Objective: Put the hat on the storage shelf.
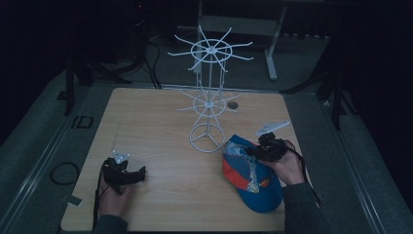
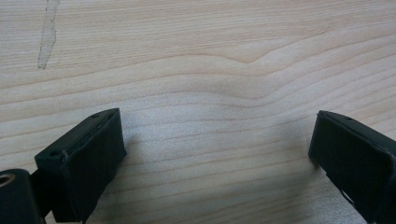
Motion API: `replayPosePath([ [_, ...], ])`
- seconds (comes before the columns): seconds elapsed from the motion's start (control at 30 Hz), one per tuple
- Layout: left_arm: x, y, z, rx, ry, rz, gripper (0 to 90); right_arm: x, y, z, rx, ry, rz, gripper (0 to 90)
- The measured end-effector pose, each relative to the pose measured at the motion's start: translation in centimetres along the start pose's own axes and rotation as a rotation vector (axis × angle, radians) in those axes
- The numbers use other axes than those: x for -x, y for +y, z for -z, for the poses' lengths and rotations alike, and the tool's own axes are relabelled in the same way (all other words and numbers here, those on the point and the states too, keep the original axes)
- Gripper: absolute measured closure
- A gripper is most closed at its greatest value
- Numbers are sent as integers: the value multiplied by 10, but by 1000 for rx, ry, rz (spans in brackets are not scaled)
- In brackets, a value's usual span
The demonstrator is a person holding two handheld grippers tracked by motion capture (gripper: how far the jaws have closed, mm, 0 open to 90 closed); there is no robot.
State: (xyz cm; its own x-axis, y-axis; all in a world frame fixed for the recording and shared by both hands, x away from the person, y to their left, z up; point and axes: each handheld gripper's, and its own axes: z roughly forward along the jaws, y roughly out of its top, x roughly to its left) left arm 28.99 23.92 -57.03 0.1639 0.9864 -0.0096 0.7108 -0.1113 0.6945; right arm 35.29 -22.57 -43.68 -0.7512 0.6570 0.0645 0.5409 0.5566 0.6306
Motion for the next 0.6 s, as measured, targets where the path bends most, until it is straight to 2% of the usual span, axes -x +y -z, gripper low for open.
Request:
replayPosePath([
  [0.27,0,0,0,0,0,2,39,-2,2,7,27,7,0,886],
  [0.6,0,0,0,0,0,2,39,-12,10,24,81,24,29,886],
])
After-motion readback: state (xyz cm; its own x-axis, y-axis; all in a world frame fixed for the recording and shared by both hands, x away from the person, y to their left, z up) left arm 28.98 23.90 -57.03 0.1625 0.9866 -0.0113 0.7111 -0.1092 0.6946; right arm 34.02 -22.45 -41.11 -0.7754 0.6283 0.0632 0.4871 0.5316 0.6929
